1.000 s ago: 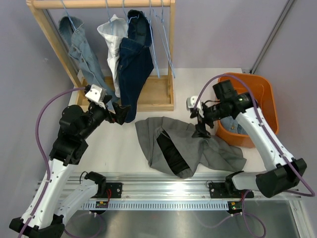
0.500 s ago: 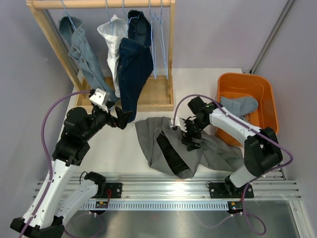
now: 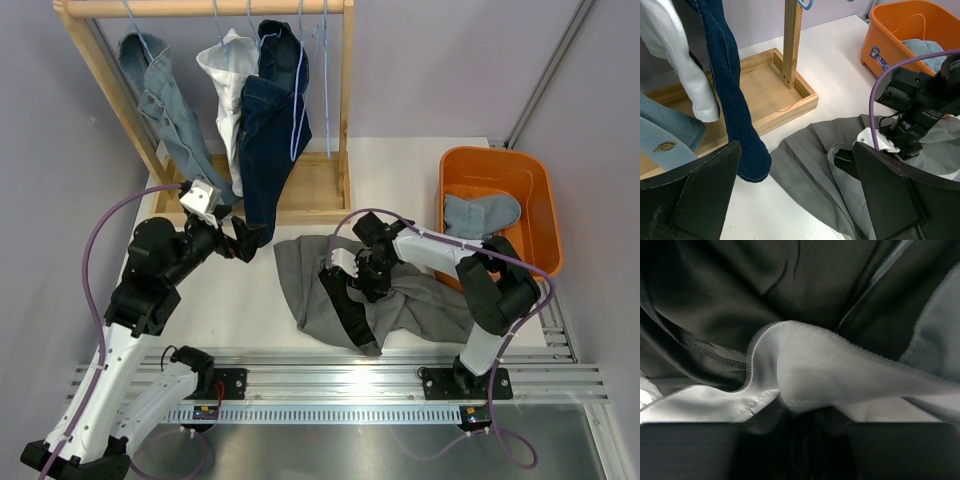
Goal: Remove the skirt from the hanger
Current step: Pick up the skirt from the center of the board.
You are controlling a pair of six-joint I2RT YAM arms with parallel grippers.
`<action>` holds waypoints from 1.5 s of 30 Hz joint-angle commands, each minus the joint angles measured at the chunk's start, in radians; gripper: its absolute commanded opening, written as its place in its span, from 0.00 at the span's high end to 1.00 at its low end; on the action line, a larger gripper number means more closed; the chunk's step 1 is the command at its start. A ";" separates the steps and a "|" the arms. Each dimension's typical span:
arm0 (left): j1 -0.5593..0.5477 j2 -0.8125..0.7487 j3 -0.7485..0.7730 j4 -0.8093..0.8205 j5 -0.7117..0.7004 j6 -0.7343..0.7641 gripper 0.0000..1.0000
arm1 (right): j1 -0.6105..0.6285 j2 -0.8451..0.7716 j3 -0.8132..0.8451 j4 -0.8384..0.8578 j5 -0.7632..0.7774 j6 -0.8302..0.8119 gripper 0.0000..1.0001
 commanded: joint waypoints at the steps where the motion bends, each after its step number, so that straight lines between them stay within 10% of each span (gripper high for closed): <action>1: 0.002 0.010 0.007 0.044 0.019 0.002 0.01 | 0.011 0.013 -0.004 0.049 0.033 0.107 0.82; 4: 0.002 0.011 0.012 0.043 0.019 0.003 0.01 | 0.005 -0.064 0.009 0.009 -0.044 0.123 1.00; 18: 0.002 0.014 0.007 0.043 0.029 -0.001 0.01 | -0.450 -0.466 0.526 -0.235 -0.403 0.201 1.00; 33: 0.003 -0.012 -0.008 0.055 0.016 0.008 0.01 | -1.107 -0.353 1.069 0.171 -0.645 0.863 1.00; 45: 0.003 -0.039 -0.045 0.050 0.010 0.026 0.01 | -1.406 -0.265 1.252 0.299 -0.610 1.039 1.00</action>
